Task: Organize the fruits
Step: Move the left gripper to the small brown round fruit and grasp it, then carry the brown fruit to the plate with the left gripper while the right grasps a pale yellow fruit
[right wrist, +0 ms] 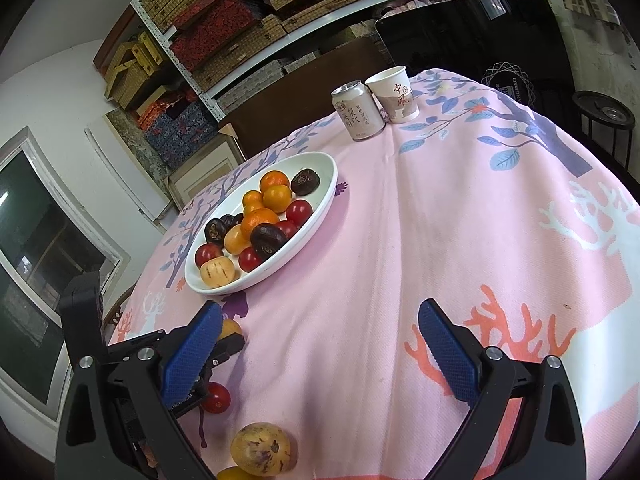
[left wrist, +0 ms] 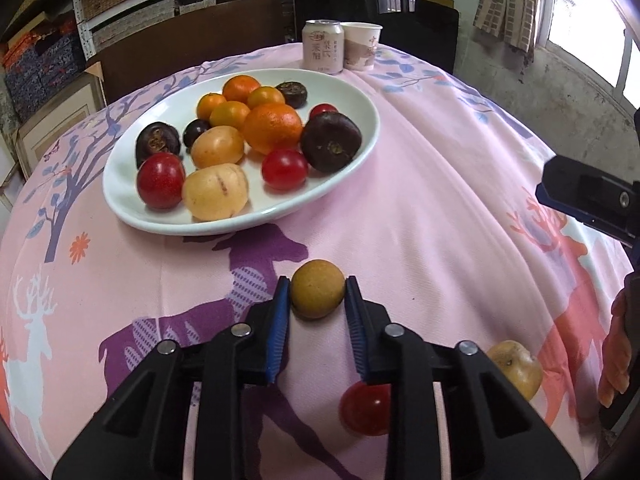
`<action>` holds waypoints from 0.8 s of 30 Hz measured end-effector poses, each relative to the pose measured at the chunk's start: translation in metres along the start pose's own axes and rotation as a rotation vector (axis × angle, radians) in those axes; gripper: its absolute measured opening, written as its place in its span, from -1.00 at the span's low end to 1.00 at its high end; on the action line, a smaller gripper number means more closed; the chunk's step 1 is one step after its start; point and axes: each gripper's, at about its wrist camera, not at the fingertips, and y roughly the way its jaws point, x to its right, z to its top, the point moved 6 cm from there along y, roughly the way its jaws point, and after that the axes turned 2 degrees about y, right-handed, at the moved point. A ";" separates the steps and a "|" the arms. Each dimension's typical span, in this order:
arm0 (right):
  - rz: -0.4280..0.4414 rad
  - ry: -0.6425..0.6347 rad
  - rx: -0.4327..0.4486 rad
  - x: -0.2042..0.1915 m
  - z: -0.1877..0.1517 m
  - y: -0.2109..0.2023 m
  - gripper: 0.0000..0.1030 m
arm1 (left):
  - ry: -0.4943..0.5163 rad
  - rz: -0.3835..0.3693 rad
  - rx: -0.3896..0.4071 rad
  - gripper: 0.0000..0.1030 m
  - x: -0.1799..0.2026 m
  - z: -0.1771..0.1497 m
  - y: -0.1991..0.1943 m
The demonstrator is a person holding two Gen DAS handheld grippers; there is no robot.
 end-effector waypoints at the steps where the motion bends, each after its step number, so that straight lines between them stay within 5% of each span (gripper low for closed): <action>1: 0.008 -0.003 -0.010 -0.001 -0.002 0.000 0.93 | -0.008 0.005 0.002 -0.47 -0.003 -0.001 -0.003; 5: 0.047 -0.096 -0.060 -0.020 -0.025 -0.012 0.92 | -0.058 0.024 0.037 -0.47 -0.025 -0.011 -0.023; 10: -0.007 -0.265 -0.179 -0.045 -0.074 -0.014 0.88 | -0.133 0.039 0.047 -0.47 -0.055 -0.027 -0.036; 16: -0.023 -0.277 -0.249 -0.045 -0.087 0.000 0.30 | -0.145 0.043 0.055 -0.47 -0.059 -0.033 -0.041; 20: 0.048 -0.246 -0.281 -0.048 -0.090 0.007 -0.05 | -0.117 0.041 0.045 -0.47 -0.053 -0.035 -0.038; 24: 0.060 -0.237 -0.278 -0.049 -0.091 0.004 -0.23 | -0.120 0.020 0.022 -0.47 -0.052 -0.037 -0.032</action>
